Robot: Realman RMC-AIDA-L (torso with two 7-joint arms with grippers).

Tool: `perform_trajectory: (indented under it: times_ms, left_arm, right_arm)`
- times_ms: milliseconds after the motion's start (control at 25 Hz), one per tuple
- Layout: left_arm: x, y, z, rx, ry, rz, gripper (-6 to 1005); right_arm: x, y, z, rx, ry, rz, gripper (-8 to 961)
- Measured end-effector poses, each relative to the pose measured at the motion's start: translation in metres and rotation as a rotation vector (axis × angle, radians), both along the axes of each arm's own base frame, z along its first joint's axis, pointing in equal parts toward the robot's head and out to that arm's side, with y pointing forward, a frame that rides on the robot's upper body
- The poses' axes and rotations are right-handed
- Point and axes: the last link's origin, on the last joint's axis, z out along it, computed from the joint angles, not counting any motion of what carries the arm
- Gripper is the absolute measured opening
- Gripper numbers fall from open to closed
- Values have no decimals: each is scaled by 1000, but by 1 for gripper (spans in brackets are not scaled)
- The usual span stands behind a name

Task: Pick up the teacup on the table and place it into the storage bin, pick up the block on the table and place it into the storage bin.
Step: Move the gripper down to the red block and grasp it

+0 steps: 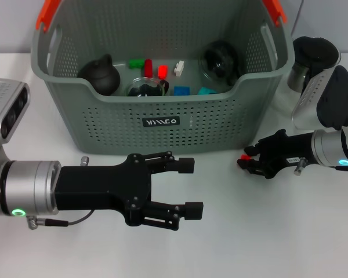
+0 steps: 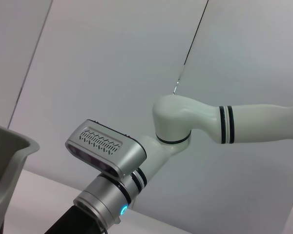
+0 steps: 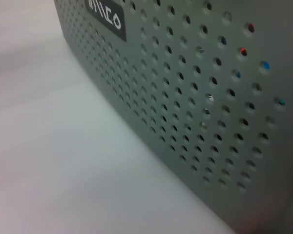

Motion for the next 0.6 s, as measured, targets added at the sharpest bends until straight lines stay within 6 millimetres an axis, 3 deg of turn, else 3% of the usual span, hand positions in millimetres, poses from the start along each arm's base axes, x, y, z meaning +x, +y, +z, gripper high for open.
perform_trajectory:
  times_ms: [600]
  left_arm:
    - [1, 0, 0, 0, -3, -1, 934]
  right_arm:
    - [-3, 0, -5, -15, 6, -7, 253]
